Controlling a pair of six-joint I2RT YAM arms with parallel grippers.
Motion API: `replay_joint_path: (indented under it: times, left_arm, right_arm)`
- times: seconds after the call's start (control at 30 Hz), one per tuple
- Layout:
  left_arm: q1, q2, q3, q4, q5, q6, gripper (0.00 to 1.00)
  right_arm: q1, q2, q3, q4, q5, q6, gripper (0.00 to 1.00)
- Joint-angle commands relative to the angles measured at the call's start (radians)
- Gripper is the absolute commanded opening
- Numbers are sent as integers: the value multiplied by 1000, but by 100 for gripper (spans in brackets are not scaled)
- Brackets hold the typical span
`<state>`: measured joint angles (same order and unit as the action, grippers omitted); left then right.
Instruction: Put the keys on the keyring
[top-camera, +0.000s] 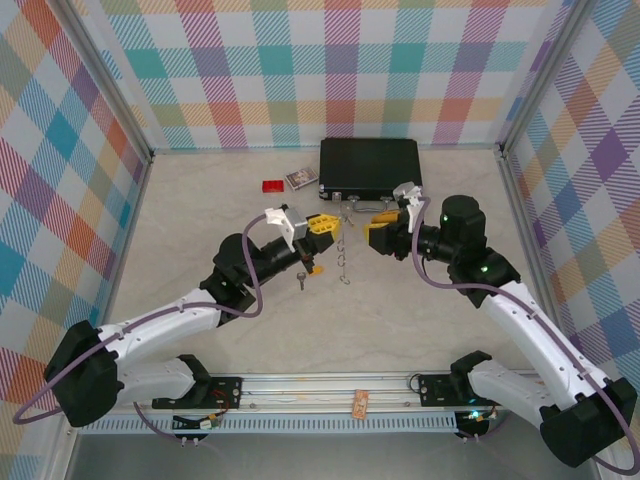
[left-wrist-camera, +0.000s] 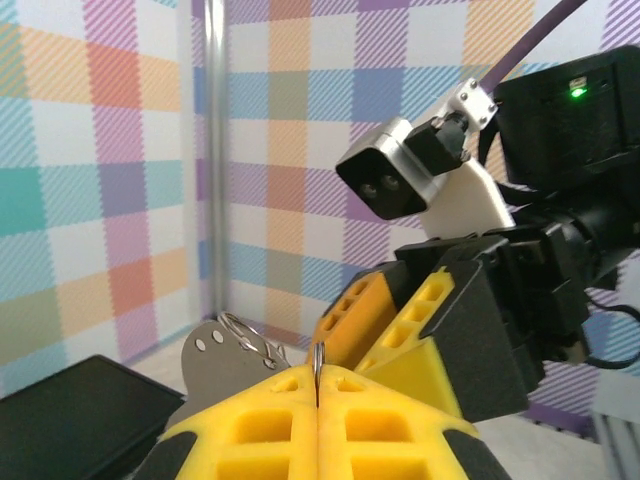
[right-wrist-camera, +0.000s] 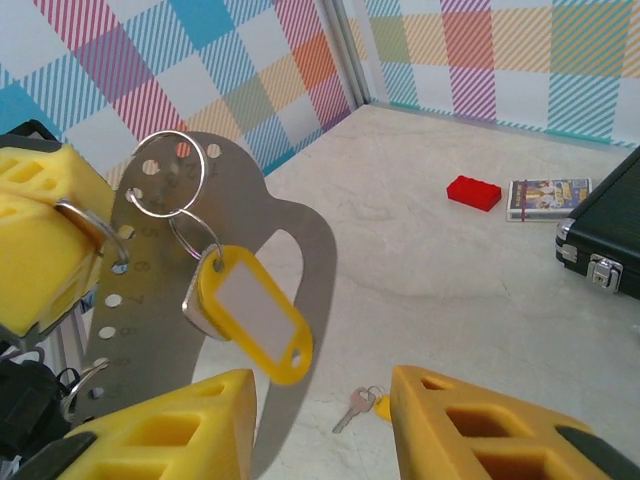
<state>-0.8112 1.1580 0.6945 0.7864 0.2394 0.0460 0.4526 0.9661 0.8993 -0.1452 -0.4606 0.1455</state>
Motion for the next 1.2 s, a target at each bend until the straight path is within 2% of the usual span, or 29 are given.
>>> replay_joint_path:
  times: [0.0, 0.3, 0.6, 0.9, 1.17]
  left_arm:
    - [-22, -32, -3, 22, -120, 100, 0]
    - [-57, -34, 0, -13, -176, 170, 0]
    - [-62, -39, -6, -21, -154, 174, 0]
    - [-54, -49, -6, -120, -335, 150, 0]
    - [-9, -131, -86, -168, -496, 102, 0]
  right_arm:
    - [-3, 0, -5, 48, -27, 23, 38]
    - [-3, 8, -2, 57, -36, 36, 39]
    - [-3, 34, 4, 82, -50, 60, 40]
    - [6, 117, -42, 83, 10, 140, 42]
    - [22, 297, -87, 118, 54, 172, 41]
